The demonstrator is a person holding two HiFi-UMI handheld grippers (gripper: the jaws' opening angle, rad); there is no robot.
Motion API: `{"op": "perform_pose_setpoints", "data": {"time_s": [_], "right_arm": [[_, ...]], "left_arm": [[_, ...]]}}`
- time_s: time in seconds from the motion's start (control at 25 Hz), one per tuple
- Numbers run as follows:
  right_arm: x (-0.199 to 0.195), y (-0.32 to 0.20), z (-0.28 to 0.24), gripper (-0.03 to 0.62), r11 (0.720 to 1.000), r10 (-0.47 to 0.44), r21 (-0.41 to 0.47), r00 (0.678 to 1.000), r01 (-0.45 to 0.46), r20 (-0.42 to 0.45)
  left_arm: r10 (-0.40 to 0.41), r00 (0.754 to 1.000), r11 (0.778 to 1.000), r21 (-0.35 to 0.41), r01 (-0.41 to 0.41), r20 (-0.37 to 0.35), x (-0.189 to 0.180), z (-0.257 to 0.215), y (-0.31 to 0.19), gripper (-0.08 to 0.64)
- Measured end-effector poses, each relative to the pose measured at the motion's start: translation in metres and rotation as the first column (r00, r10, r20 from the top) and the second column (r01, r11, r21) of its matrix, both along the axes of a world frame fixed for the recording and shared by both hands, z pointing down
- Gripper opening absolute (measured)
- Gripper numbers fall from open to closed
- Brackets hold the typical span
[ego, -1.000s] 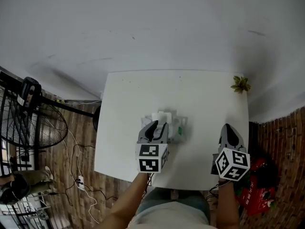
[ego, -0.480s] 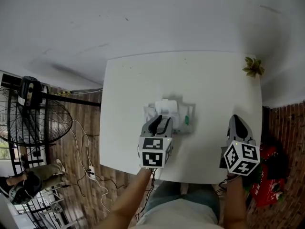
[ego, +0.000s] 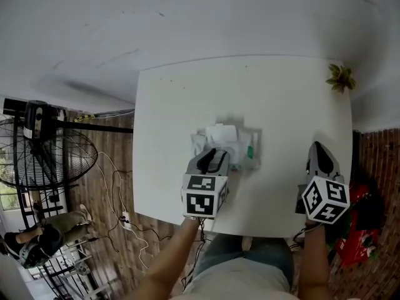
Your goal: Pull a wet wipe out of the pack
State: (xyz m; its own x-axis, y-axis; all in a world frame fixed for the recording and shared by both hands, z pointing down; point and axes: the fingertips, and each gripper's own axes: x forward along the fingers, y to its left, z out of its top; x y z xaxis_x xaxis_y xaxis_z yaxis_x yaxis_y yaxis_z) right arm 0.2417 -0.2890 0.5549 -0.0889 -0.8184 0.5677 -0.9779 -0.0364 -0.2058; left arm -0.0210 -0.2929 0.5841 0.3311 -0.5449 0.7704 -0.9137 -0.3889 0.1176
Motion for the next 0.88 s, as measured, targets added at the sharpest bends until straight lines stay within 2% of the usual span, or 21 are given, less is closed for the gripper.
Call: {"op": "perform_pose_setpoints", "data": {"time_s": [0.36, 0.6, 0.88], "right_arm": [[-0.006, -0.001, 0.008, 0.002, 1.0, -0.003, -0.017, 1.0, 0.003, 0.01], [-0.009, -0.002, 0.012, 0.002, 1.0, -0.005, -0.026, 1.0, 0.005, 0.012], [-0.01, -0.005, 0.016, 0.002, 1.0, -0.004, -0.031, 1.0, 0.004, 0.014]], "left_arm": [[0.029, 1.0, 0.994, -0.109, -0.029, -0.002, -0.003, 0.007, 0.001, 0.13], [0.042, 0.999, 0.981, -0.19, -0.045, -0.018, -0.002, 0.011, 0.004, 0.13], [0.039, 0.999, 0.972, -0.23, -0.046, -0.033, -0.002, 0.019, 0.006, 0.13]]}}
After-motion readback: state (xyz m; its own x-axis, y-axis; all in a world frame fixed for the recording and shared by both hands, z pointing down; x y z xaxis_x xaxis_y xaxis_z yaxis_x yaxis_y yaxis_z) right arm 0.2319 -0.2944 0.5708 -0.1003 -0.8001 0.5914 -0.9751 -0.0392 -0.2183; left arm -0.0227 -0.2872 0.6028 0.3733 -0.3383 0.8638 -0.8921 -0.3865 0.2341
